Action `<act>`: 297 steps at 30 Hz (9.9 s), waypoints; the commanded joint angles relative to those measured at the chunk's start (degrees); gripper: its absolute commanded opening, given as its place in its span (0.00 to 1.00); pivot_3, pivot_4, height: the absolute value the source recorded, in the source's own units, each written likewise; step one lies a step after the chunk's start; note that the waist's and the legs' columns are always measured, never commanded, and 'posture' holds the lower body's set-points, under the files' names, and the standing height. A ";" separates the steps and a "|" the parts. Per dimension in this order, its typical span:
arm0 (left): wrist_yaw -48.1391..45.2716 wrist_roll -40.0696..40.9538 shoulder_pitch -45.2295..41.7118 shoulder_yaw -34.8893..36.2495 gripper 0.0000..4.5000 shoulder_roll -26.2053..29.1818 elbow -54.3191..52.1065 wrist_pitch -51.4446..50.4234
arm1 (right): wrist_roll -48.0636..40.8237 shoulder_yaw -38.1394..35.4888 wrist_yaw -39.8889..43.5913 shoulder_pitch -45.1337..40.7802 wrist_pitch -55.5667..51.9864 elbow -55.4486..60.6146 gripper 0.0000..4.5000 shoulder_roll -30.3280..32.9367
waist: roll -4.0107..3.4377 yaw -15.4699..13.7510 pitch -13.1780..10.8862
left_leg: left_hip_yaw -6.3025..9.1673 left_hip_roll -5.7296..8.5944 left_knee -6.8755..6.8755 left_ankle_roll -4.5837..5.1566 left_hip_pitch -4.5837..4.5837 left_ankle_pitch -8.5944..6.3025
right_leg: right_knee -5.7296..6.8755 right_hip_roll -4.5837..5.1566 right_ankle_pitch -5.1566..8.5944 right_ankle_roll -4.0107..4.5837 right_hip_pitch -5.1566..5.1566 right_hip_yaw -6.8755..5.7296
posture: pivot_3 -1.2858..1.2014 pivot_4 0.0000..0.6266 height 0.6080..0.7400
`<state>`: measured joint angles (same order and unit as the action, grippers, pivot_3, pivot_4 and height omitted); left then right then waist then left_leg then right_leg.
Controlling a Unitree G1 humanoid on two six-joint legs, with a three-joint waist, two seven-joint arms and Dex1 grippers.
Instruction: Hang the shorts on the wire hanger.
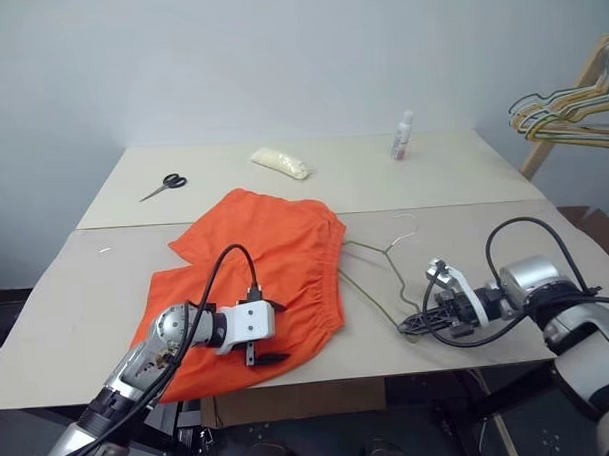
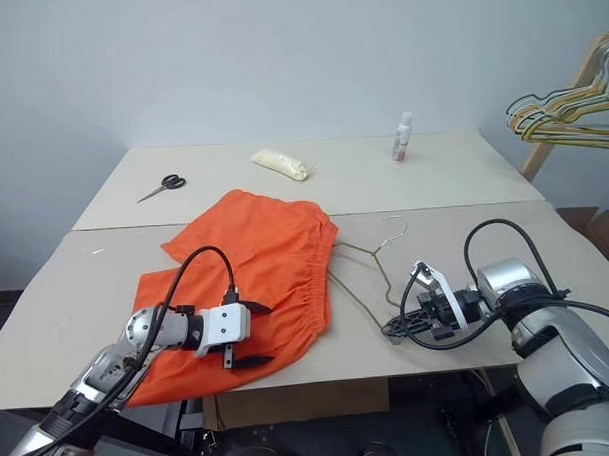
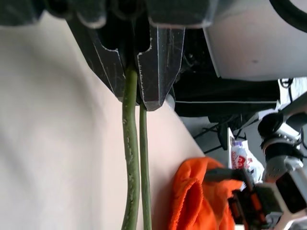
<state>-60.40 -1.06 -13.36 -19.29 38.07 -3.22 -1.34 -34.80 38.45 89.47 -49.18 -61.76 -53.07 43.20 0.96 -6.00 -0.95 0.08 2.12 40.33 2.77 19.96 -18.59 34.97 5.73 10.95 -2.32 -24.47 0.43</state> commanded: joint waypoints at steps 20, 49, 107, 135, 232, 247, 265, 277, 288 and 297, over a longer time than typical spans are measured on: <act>0.10 -0.71 -0.53 0.03 0.99 -0.17 0.20 1.79 | 18.23 -17.99 2.95 -4.30 9.29 -10.12 0.00 -5.12 | -0.06 0.46 0.04 | 0.00 0.06 0.00 -0.02 -0.01 0.01 | 0.04 -0.02 -0.01 -0.02 0.01 0.01 | 0.58 0.00 1.00; 1.13 -0.17 -1.65 1.85 0.99 -1.77 0.97 2.81 | -9.27 0.74 3.03 16.98 -0.88 27.03 0.00 22.12 | -0.43 0.40 0.24 | -0.09 -0.05 0.04 0.13 -0.22 -0.07 | -0.05 -0.05 0.00 -0.04 0.24 0.04 | 0.57 0.00 1.00; 0.45 -0.58 -1.16 0.63 0.99 -2.03 0.95 3.46 | 9.71 -14.65 0.11 -6.75 3.57 -9.94 0.00 -5.14 | -0.47 -0.24 0.31 | -0.03 0.10 0.09 0.11 0.03 -0.07 | 0.00 -0.01 -0.03 -0.06 0.05 0.01 | 0.57 0.00 1.00; 0.88 12.08 -30.54 15.78 0.99 -5.11 17.75 3.78 | 15.82 -28.34 -7.42 16.61 20.58 39.88 0.00 5.55 | -0.43 1.12 0.29 | -0.02 0.24 0.12 0.00 0.03 0.00 | -0.09 -0.05 -0.07 -0.13 0.10 -0.01 | 0.55 0.00 1.00; -21.37 -9.42 -70.66 8.43 0.00 -9.71 75.00 30.44 | 4.65 -38.45 -55.28 37.52 15.59 63.67 0.89 -29.39 | 0.15 5.91 -0.14 | -0.30 0.15 0.73 0.51 0.32 -0.28 | 0.04 -0.16 -0.24 -0.56 0.08 0.33 | 0.53 0.00 1.00; -20.28 -9.41 -69.96 8.87 0.00 -9.45 74.99 30.23 | 4.36 -39.05 -56.09 33.02 17.56 54.91 0.31 -33.17 | 0.15 6.28 -0.14 | -0.29 0.15 0.74 0.48 0.26 -0.27 | 0.13 -0.27 -0.26 -0.58 0.09 0.33 | 0.53 0.00 1.00; -32.10 8.20 -64.72 6.89 0.00 0.70 68.51 26.96 | 2.85 -42.60 -37.23 29.99 17.37 56.12 0.02 -7.59 | 0.14 6.62 -0.15 | -0.30 0.06 0.78 0.56 0.26 -0.31 | 0.13 -0.24 -0.25 -0.60 0.12 0.34 | 0.53 0.00 1.00; -32.10 28.35 -52.10 -3.94 0.00 14.15 49.02 20.18 | 7.96 -35.49 -21.47 19.72 24.17 45.04 0.02 3.04 | 0.16 5.48 -0.15 | -0.30 -0.03 0.87 0.58 0.27 -0.32 | 0.15 -0.25 -0.25 -0.60 0.10 0.35 | 0.57 0.00 1.00; -31.84 24.39 -45.72 0.70 0.00 16.16 43.97 18.20 | 12.48 -32.55 -13.61 13.61 31.09 37.94 0.02 5.11 | 0.15 3.13 -0.15 | -0.29 0.08 0.90 0.54 0.29 -0.30 | 0.11 -0.27 -0.25 -0.59 0.11 0.29 | 0.58 0.00 1.00; -31.67 22.23 -44.86 7.55 0.00 11.98 44.70 15.54 | 14.01 -33.34 -15.22 15.57 33.27 38.19 0.02 4.79 | 0.16 2.77 -0.15 | -0.29 0.14 0.91 0.37 0.29 -0.20 | 0.11 -0.28 -0.25 -0.59 0.13 0.26 | 0.57 0.00 1.00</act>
<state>-92.20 22.34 -57.42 -15.48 48.35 40.15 14.02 -22.20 7.64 75.34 -34.36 -28.16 -14.10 45.89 1.11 -3.22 -1.10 -0.21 2.26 41.24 3.13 20.25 -18.78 35.08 5.45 10.70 -2.91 -24.34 0.70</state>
